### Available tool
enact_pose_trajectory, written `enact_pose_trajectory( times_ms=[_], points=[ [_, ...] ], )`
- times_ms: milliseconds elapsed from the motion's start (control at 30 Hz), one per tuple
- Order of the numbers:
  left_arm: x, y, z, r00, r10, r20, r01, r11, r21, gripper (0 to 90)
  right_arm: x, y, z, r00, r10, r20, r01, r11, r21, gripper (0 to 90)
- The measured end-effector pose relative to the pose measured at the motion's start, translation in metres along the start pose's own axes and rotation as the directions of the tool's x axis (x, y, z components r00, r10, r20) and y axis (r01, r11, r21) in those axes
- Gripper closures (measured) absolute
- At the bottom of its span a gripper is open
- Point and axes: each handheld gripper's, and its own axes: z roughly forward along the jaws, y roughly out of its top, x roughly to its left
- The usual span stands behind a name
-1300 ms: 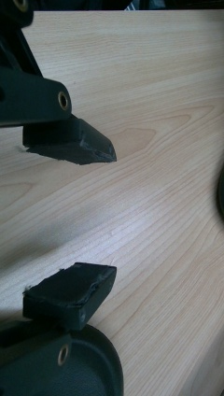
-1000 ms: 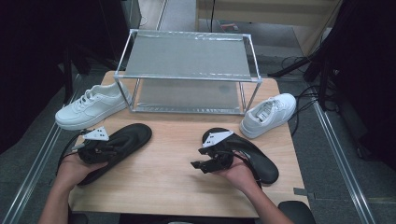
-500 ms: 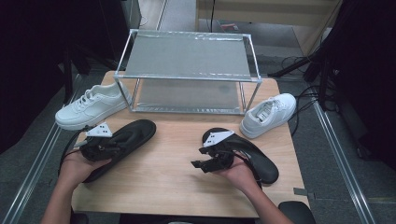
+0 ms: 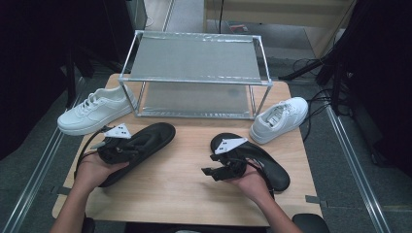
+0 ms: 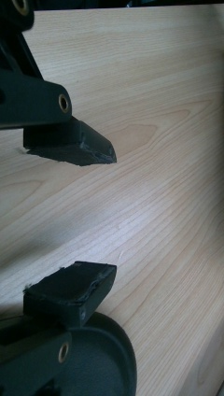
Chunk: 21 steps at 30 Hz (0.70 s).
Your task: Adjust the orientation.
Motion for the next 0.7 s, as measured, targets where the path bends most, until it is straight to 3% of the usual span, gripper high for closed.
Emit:
enact_pose_trajectory(
  times_ms=[533, 700],
  points=[
    [-0.034, 0.043, 0.053, 0.9967, 0.056, 0.058, -0.058, 0.9978, 0.031, 82.3, 0.001, -0.015, -0.016, 0.9978, 0.042, 0.052, -0.040, 0.999, -0.032, 40.9],
    [-0.041, 0.051, 0.070, 0.9965, 0.050, 0.067, -0.052, 0.9980, 0.036, 82.1, 0.002, -0.018, -0.018, 0.9968, 0.049, 0.063, -0.047, 0.998, -0.041, 40.9]
  ],
)
